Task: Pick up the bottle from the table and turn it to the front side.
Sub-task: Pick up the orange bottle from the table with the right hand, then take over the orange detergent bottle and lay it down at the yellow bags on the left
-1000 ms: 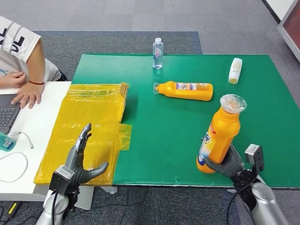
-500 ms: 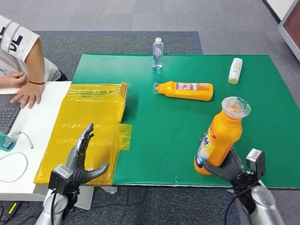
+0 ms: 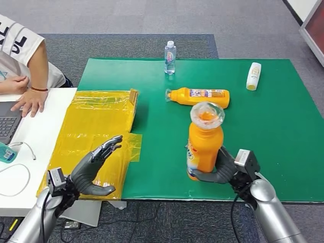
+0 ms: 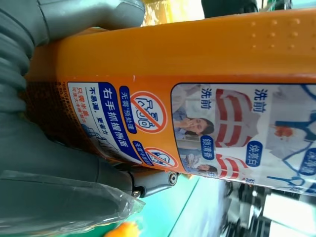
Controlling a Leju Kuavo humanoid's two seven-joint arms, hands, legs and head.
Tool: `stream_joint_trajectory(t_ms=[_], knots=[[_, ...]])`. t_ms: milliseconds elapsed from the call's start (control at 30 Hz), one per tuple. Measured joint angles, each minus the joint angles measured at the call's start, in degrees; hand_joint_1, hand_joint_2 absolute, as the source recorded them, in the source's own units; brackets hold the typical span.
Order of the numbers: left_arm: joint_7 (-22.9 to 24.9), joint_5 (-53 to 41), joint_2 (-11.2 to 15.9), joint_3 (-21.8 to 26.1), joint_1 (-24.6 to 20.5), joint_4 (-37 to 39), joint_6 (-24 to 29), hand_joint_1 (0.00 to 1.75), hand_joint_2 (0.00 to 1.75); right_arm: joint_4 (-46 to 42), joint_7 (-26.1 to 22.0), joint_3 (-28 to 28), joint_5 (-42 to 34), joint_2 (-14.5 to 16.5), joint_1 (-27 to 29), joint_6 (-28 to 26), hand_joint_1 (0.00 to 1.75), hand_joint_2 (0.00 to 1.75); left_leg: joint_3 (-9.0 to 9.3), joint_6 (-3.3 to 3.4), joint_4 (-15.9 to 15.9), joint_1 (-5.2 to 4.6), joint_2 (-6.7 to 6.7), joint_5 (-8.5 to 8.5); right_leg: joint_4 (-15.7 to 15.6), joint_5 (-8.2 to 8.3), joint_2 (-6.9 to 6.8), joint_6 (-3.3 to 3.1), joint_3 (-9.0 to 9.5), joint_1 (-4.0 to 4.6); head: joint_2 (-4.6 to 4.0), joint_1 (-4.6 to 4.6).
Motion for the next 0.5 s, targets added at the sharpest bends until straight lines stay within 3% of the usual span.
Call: stream_joint_trajectory(t_ms=[233,500], knots=[[0.00,0.06,3.81,-4.57,-5.35,2.07,-0.35,0.00,1.75,3.42,0.34,7.22,1.73,0.03,-4.11,-2.49,1.75,1.75,-0.03,0.02,0.00,-0.01,-0.01,0.02,0.00,0.01,0.00,0.01,0.00,0.00,0.00,0.00],[0.00,-0.07,5.48,-7.60,-10.70,4.16,0.25,0.00,1.75,9.01,0.80,12.72,6.32,1.07,-6.20,-7.77,1.75,1.75,-0.05,0.01,0.00,0.00,-0.01,0.02,0.01,0.00,0.00,0.00,-0.03,0.00,0.00,0.00]])
